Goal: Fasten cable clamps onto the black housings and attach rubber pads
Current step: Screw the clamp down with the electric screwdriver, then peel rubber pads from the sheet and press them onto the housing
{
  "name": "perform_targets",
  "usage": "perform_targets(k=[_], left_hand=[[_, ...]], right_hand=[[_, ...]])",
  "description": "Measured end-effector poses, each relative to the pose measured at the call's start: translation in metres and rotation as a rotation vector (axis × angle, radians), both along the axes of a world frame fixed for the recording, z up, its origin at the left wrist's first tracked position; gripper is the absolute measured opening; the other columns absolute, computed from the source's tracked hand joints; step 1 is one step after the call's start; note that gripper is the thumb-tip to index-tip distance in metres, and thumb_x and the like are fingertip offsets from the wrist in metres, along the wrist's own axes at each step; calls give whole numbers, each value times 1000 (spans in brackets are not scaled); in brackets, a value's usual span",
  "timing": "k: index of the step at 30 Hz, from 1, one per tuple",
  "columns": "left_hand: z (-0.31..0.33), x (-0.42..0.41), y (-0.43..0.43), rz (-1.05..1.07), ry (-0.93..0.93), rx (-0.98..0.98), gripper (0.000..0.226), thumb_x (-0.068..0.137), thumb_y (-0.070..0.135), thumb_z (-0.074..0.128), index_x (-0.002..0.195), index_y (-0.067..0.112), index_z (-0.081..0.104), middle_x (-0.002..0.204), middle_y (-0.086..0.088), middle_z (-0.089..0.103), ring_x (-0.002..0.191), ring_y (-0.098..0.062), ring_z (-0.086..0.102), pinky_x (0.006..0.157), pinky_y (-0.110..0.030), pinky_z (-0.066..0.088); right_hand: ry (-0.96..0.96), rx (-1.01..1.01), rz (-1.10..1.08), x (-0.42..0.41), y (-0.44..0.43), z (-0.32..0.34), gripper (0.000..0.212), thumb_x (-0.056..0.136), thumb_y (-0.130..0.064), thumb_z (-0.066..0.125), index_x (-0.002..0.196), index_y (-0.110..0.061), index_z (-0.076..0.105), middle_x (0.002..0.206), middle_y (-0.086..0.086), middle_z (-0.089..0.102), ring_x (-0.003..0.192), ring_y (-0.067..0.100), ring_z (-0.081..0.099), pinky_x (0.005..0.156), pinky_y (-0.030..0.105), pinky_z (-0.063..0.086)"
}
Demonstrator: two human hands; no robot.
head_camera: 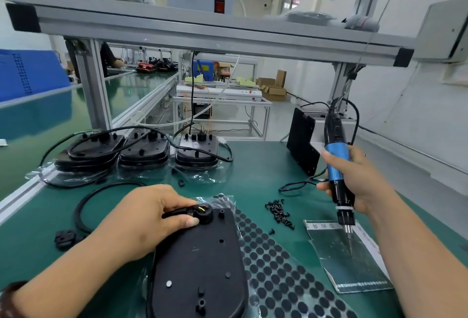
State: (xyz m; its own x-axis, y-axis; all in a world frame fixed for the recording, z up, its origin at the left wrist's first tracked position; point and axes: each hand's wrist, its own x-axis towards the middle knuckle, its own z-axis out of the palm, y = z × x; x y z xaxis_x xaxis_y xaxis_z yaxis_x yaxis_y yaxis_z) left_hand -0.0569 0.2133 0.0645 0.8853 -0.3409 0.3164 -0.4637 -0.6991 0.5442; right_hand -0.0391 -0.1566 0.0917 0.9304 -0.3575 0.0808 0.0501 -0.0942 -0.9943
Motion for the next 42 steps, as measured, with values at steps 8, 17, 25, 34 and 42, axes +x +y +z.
perform_targets(k=[8,17,25,34,42], left_hand=[[-5,6,4,-56,1,56,30,76,48,71,94,66,55,90,21,59,85,7,56,75,-14,42],[-11,4,6,-43,-48,110,32,81,55,62,104,71,45,86,19,61,84,6,56,78,-17,45],[-6,0,6,-59,31,172,31,81,62,54,113,64,52,98,27,59,95,12,52,87,-10,41],[35,44,1,77,425,-288,24,99,32,46,118,30,60,109,10,66,102,-5,62,91,-30,51],[26,80,-40,128,586,-161,29,98,5,42,121,0,59,121,-16,63,106,-27,63,78,-24,52]], right_hand=[[15,-103,-37,5,1,-4,27,84,-41,71,104,-28,57,90,8,60,61,21,65,57,33,50],[-3,-172,-142,2,1,-5,20,86,-45,67,90,-27,61,82,8,57,70,25,56,58,31,46],[-22,-333,-299,2,-1,-5,40,83,-61,60,88,-22,62,85,6,58,66,26,54,60,32,45],[-62,-676,-541,-4,-4,4,49,87,-53,52,72,-8,59,74,15,44,63,26,44,55,31,36],[-193,-627,-231,-1,61,16,33,90,-27,59,122,-19,65,108,4,66,93,15,61,87,33,49]])
